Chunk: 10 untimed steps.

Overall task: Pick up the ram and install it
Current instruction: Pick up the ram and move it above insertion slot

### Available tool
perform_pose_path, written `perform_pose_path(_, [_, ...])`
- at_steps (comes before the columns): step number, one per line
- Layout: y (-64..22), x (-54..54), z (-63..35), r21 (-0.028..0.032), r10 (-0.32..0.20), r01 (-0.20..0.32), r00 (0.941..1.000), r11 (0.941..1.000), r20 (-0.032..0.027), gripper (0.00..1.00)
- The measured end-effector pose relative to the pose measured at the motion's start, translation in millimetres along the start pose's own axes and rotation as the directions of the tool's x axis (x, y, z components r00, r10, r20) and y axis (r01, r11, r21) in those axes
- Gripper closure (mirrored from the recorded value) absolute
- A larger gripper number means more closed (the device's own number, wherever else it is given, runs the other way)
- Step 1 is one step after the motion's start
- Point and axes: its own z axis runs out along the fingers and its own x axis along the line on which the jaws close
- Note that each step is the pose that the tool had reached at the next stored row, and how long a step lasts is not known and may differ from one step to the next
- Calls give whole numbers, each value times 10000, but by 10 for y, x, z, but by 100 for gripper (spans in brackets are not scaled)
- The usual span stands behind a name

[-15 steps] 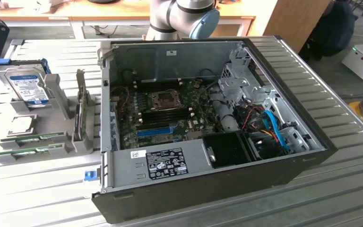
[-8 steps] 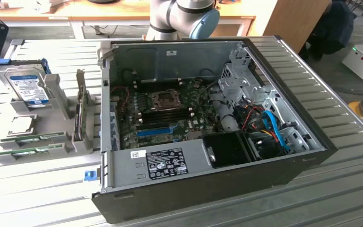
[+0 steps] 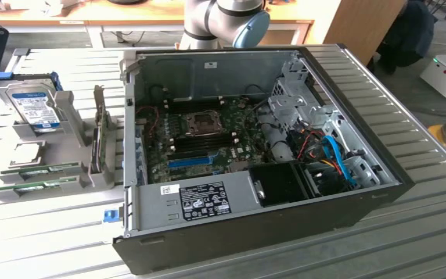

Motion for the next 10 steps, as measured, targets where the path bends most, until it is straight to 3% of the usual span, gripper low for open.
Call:
perform_pose_path(5, [0, 0, 2, -6, -679, 679, 9977, 9977, -28, 89])
perform_pose_path(10, [0, 0, 5, -15, -1370, 1370, 9906, 9906, -56, 89])
